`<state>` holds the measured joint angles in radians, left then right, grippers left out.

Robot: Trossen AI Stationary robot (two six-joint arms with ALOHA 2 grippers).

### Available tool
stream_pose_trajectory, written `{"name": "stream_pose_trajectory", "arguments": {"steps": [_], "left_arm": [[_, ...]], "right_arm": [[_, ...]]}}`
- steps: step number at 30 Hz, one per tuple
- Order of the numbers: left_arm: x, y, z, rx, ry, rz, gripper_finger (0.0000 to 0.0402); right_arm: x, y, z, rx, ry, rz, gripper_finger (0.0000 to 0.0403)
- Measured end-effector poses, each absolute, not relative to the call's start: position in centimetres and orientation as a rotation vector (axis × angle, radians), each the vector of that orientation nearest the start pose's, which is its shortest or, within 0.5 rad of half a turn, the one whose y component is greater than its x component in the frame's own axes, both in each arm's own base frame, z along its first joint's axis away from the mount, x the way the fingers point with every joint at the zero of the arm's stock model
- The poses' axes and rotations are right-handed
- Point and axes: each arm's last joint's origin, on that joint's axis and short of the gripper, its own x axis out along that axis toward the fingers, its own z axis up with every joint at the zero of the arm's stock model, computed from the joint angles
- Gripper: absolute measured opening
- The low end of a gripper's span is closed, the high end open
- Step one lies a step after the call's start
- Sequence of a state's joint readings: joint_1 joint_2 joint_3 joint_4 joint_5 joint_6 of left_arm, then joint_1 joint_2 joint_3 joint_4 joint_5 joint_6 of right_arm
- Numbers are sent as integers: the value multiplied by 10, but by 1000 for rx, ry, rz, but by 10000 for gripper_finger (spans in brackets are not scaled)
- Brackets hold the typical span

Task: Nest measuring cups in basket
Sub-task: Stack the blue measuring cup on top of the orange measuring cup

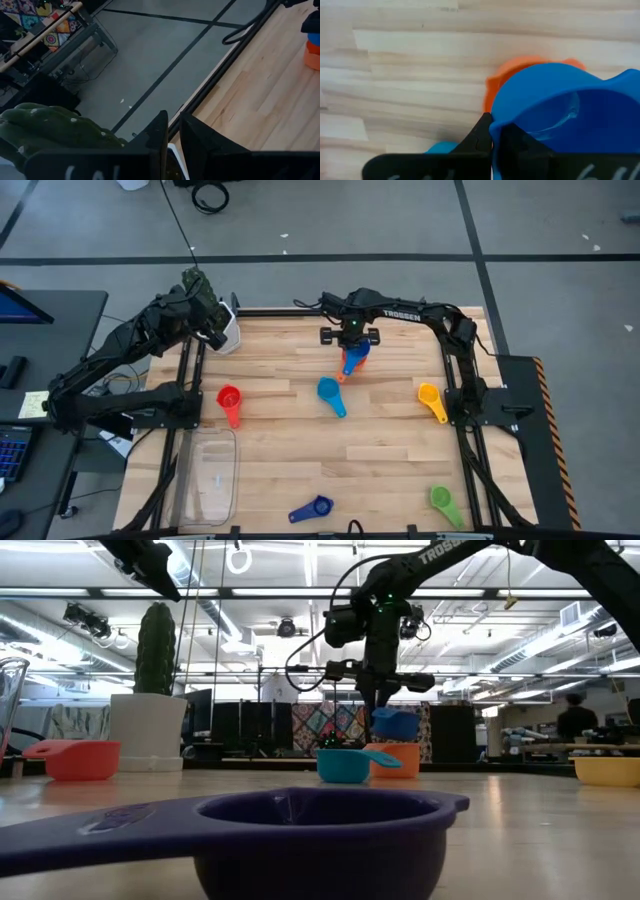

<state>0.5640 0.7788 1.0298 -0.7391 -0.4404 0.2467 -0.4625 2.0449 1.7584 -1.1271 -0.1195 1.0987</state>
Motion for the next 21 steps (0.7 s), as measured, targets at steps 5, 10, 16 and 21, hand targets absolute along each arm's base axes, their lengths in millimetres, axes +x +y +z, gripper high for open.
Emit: {"name": "stream_pose_trajectory", "arguments": {"steps": [5, 10, 16, 21], "left_arm": [[110, 84, 364, 190, 627, 915, 52], [109, 84, 363, 189, 633, 914, 52], [109, 84, 363, 189, 636, 913, 52], [109, 84, 363, 189, 636, 913, 52]], "right_arm": [[364, -180, 225, 1318, 1112, -1037, 10], [361, -179, 213, 1327, 1125, -1044, 10], [362, -180, 205, 1332, 1102, -1028, 25], [364, -180, 203, 1316, 1089, -1015, 57]]}}
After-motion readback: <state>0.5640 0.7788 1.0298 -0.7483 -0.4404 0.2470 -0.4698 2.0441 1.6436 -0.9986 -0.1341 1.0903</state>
